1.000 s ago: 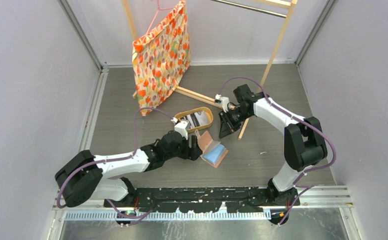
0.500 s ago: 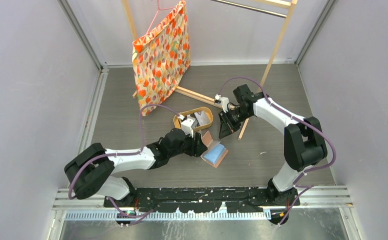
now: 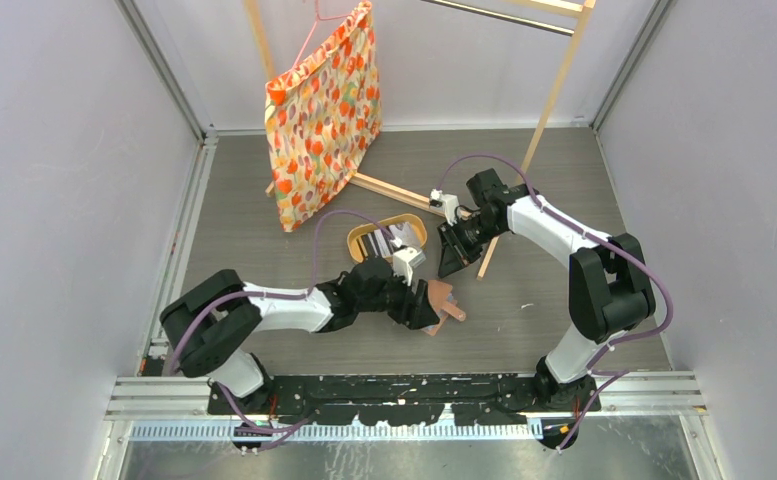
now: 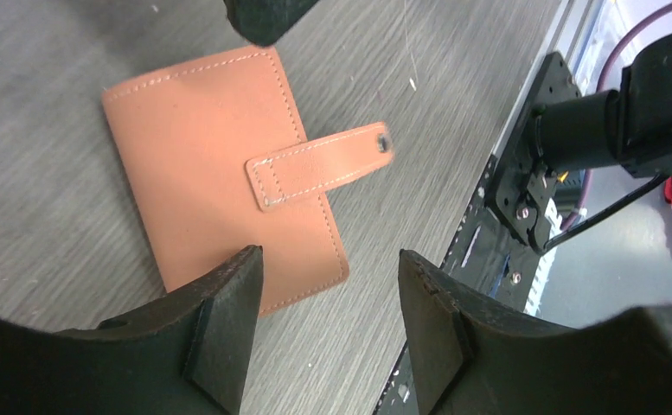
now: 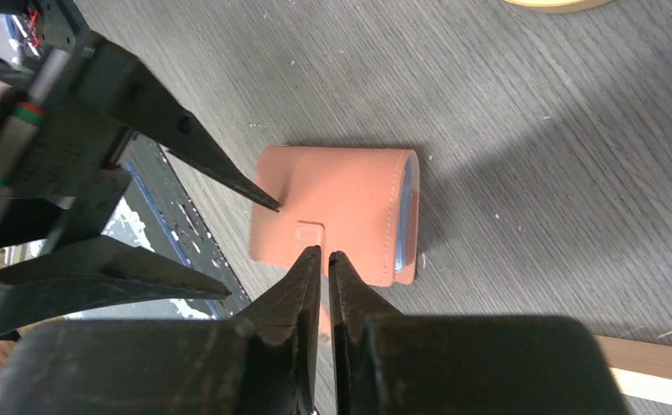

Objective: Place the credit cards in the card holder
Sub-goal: Close the card holder at the center of the board.

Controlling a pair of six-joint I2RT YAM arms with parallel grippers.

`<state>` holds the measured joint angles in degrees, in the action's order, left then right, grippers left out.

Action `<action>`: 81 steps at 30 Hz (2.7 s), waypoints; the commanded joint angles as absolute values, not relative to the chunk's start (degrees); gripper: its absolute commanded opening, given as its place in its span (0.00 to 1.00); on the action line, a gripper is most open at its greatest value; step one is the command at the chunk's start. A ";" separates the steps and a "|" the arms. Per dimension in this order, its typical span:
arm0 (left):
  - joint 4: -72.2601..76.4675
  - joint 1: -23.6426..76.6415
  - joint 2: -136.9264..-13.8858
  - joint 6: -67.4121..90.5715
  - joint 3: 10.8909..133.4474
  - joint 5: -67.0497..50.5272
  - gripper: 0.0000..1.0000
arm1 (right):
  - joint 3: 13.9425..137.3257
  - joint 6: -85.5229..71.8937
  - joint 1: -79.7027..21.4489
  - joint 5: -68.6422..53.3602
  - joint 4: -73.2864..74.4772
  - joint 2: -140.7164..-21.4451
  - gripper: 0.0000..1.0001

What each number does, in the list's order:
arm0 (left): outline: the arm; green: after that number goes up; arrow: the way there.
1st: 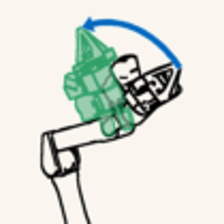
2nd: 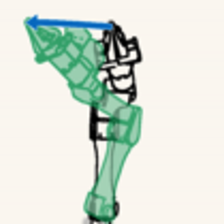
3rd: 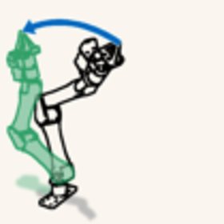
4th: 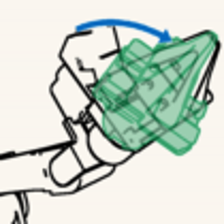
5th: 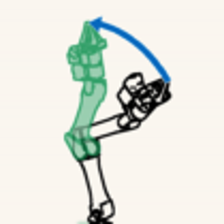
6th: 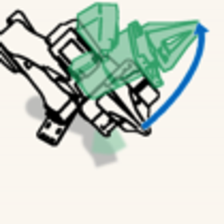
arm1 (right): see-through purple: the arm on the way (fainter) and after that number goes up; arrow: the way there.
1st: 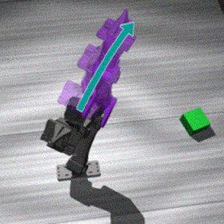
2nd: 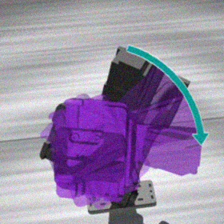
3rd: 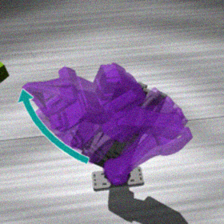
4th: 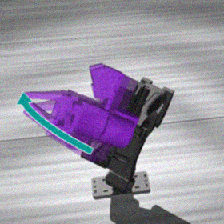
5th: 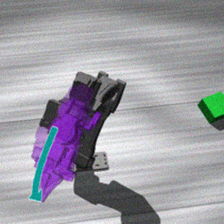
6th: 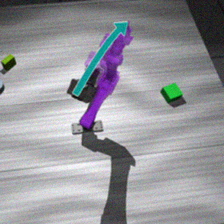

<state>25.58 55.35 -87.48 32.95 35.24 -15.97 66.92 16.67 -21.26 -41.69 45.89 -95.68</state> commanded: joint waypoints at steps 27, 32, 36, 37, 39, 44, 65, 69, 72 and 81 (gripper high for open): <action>22.88 55.63 -72.96 32.04 29.28 -9.20 0.63 | 67.81 26.10 -32.07 -23.95 51.05 -103.89 0.09; 25.24 55.55 -69.87 37.14 23.61 -4.00 0.72 | 65.80 27.92 -32.03 -23.49 49.06 -102.84 0.10; 31.28 55.45 -71.98 44.41 19.19 -0.95 0.76 | 65.61 29.08 -32.00 -23.91 49.39 -102.98 0.09; 32.60 55.38 -72.73 46.43 18.56 -0.45 0.76 | 65.53 29.35 -32.07 -24.10 49.49 -103.00 0.09; 35.04 55.37 -74.56 50.71 17.88 -0.52 0.77 | 65.27 30.23 -32.03 -24.51 49.64 -102.95 0.09; 37.61 55.20 -80.06 60.73 18.76 -0.71 0.76 | 64.57 32.39 -32.09 -25.33 49.61 -102.49 0.10; 60.69 56.41 -103.20 78.07 20.39 -3.62 0.60 | 61.35 40.59 -32.02 -28.52 49.67 -100.22 0.10; 66.09 56.51 -108.52 79.31 20.89 -4.21 0.51 | 61.34 40.61 -32.01 -28.80 49.53 -99.75 0.10; 69.10 56.51 -111.36 79.16 21.49 -4.38 0.40 | 61.43 40.61 -32.00 -29.24 49.57 -99.38 0.10; 65.88 56.43 -107.83 70.50 22.96 -7.46 0.03 | 64.91 40.69 -30.56 -32.83 54.33 -93.65 0.13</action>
